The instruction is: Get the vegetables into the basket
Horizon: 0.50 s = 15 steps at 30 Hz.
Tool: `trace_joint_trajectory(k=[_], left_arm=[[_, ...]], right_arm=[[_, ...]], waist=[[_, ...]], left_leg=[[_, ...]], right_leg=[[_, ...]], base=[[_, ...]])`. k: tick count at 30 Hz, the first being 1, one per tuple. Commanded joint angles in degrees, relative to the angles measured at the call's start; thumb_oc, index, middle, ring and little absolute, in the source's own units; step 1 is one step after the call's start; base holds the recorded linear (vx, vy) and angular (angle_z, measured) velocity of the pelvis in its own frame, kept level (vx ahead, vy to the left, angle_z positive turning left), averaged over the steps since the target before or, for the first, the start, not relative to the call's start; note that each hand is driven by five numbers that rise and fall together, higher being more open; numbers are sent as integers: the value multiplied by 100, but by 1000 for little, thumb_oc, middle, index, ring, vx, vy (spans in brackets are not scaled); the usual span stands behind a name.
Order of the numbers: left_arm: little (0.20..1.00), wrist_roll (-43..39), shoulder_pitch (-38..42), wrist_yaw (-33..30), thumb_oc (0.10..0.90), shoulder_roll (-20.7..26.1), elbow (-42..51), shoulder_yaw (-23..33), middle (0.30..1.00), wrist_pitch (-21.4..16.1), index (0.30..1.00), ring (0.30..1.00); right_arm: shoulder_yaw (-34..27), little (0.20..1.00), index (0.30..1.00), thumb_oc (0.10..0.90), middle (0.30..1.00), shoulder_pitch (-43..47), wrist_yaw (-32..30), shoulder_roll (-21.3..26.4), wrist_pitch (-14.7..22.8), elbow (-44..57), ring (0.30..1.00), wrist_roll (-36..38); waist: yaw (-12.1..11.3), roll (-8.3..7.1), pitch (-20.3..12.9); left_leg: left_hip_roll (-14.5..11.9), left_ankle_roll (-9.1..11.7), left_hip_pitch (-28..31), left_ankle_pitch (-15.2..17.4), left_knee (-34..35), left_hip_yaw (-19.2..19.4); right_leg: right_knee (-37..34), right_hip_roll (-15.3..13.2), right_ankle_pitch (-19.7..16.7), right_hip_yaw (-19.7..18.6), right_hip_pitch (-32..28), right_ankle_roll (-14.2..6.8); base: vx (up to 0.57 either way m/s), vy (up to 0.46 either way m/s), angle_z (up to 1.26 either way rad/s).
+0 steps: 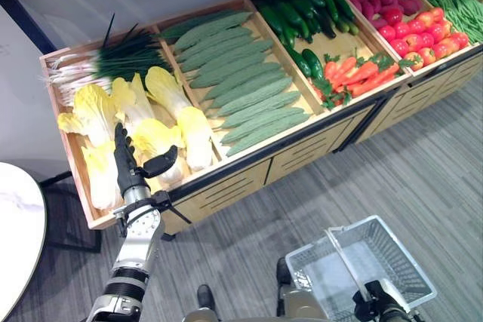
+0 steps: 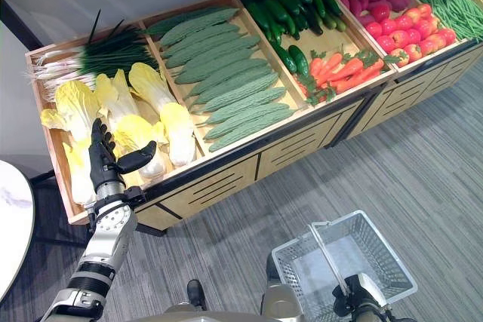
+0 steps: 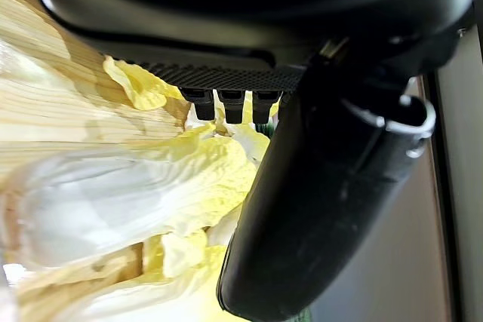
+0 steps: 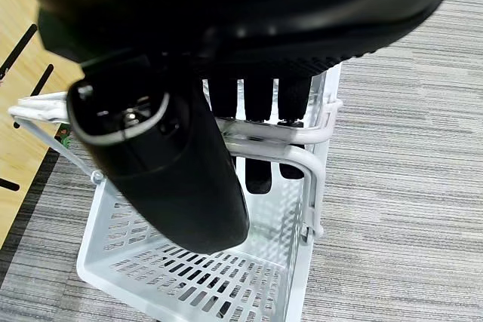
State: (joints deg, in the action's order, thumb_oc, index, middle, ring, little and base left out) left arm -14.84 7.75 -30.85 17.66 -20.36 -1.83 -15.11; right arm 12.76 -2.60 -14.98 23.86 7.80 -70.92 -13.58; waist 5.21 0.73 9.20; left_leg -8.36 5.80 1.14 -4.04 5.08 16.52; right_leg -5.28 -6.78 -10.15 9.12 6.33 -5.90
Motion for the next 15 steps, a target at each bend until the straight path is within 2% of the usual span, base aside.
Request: trace_joint_trajectory(k=[1,9,15], left_arm=[[1000,337,295,-144,900,413,346,184,1000,-411,1000,1000],[1000,742,75,-262,900,470,39,232,1000,-141,1000,1000],[1000,1339,201,-323,900,587,-354,44,1000,264,1000,1000]], right_arm=[[175,300,300,400,300,79,-91,74,62,-172,300,38],[151,300,300,400,300,36,-126,38,64,-245,300,31],[229,300,300,400,300,101,-144,31,63,-237,300,23]], waist=[[-51,-379,-149],[-74,-389,-163],[-50,-379,-180]], left_leg=[[-143,268,84,43,-8,-341],[-166,274,78,47,-8,-323],[-179,277,101,60,-8,-280]], right_leg=[[28,-386,169,-90,-198,-505],[28,-378,183,-86,-199,-500],[28,-348,198,-119,-207,-490]], base=[[0,0,0],[0,0,0],[6,-2,-1]])
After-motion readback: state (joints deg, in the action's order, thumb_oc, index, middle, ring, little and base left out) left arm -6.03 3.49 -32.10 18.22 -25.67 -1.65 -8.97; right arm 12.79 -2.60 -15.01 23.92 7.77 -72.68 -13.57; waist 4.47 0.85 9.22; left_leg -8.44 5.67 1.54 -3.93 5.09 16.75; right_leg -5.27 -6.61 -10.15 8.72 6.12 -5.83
